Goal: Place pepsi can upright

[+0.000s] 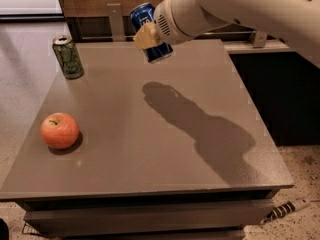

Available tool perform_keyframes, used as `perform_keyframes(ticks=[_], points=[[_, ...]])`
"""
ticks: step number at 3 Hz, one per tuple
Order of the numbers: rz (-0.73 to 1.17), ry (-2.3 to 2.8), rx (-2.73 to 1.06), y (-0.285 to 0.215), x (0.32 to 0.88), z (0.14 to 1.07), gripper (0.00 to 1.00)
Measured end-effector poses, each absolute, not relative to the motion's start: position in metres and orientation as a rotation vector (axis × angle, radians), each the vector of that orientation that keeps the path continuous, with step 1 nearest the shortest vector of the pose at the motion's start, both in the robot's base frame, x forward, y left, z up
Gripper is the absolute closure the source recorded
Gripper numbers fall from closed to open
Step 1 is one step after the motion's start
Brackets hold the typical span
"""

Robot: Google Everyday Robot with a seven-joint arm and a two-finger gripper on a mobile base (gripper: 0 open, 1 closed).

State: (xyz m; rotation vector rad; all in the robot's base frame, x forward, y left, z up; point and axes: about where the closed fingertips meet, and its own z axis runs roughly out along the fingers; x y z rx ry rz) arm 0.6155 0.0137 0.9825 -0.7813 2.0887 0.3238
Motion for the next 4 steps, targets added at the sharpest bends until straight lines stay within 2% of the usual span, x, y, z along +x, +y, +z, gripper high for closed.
perform_keyframes(ticks=[4], points=[[0.385,1.898,-1.05,0.0128,0.6185,0.9758,1.0]])
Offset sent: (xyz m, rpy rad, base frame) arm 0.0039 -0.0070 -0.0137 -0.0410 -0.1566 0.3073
